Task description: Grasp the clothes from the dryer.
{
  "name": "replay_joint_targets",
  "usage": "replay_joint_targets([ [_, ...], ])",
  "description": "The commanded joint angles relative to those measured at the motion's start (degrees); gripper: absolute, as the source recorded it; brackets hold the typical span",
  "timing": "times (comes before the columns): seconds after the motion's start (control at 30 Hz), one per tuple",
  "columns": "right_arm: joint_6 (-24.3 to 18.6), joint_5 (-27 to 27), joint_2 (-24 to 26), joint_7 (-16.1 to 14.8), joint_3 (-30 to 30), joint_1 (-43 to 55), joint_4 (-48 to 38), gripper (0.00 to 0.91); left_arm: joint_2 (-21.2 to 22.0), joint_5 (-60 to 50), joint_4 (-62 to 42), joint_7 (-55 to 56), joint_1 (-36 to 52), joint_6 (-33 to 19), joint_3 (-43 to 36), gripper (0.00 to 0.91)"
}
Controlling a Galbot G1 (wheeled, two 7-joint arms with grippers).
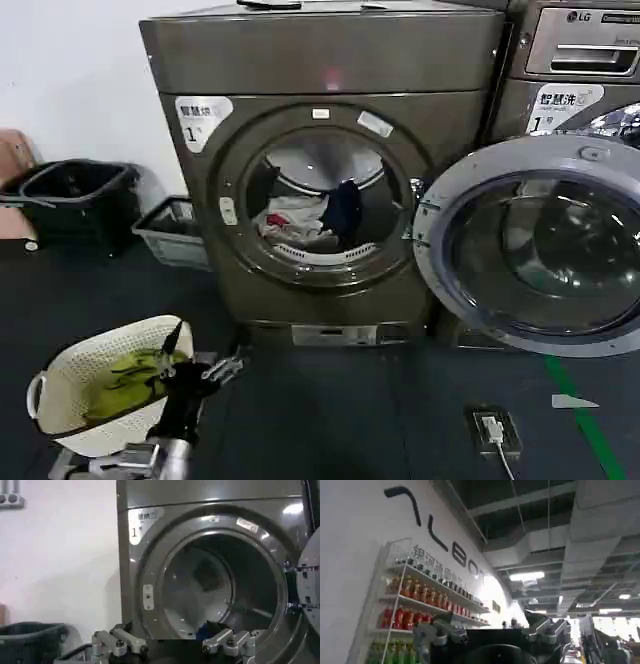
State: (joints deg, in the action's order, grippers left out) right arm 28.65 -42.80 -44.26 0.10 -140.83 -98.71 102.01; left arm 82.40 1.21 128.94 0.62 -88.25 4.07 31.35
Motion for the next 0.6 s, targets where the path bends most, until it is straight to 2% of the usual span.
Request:
replay_joint_targets([
  [0.03, -0.88, -2.46, -0.44, -0.53, -0.63, -0.03, 0.45, 0.907, -0.06, -0.7, -0.19, -0.19, -0.04, -0.87, -0.5, 0.907],
  [0.6, -0.95, -2.4, -1.43, -1.25, -0.32, 0.16, 0.7, 0.907, -0.38, 0.61, -0.17, -2.04, 0.2, -0.56, -0.22, 0.907],
])
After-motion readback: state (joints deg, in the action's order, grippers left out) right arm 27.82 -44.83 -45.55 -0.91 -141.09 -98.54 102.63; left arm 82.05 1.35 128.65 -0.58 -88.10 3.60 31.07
